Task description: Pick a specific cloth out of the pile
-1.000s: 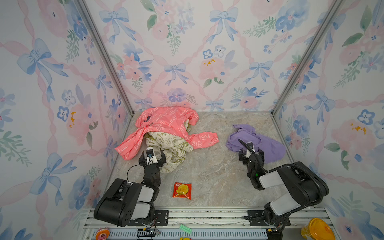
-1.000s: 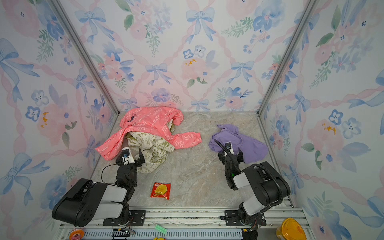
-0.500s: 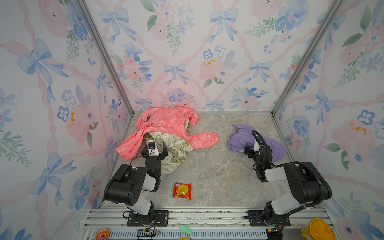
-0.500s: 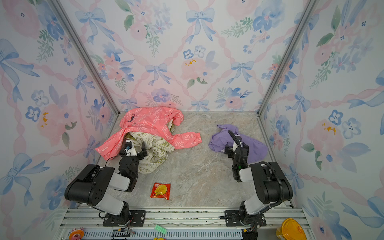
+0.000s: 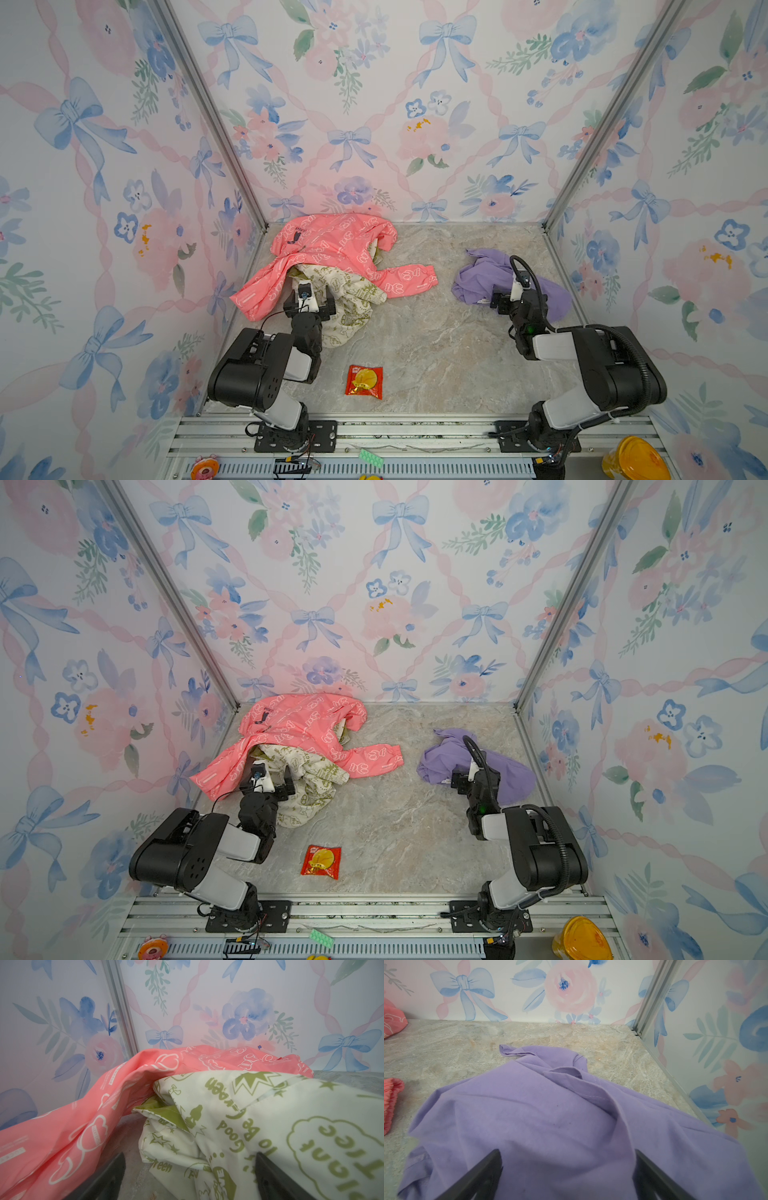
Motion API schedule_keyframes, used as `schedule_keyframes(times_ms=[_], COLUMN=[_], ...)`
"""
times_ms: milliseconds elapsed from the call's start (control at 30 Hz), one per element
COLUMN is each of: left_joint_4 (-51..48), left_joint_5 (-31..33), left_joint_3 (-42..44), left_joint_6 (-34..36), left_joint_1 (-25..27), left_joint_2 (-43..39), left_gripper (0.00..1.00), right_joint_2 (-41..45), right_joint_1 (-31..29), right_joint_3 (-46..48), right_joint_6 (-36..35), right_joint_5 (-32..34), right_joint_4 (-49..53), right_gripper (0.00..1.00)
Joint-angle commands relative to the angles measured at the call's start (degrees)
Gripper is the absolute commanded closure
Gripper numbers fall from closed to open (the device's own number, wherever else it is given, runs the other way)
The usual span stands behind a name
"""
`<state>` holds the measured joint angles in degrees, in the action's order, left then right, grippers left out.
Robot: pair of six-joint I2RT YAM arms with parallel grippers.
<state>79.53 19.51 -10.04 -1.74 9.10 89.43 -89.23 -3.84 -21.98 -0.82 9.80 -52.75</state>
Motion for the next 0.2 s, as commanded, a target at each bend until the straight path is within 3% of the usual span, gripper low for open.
schedule_keyframes(times_ms=[0,167], left_joint_4=[-1.3,-1.4], left_joint_5=[-3.3,-4.0], left_joint_3=[-0.9,-0.6], left_joint_6=[-1.1,-1.1], left_joint_1=[-1.3,-1.5], left_joint_2=[0.0,-0.1], left_gripper=[0.02,0.02], right_joint_2=[0.5,0.5], right_joint_1=[0.1,0.1], right_joint_3=[-0.4,-0.4], right_joint_6=[0.8,0.8], right_joint_5=[-0.5,-0.5], right_joint_4=[0.7,0.7], right_gripper=[0.03,0.03])
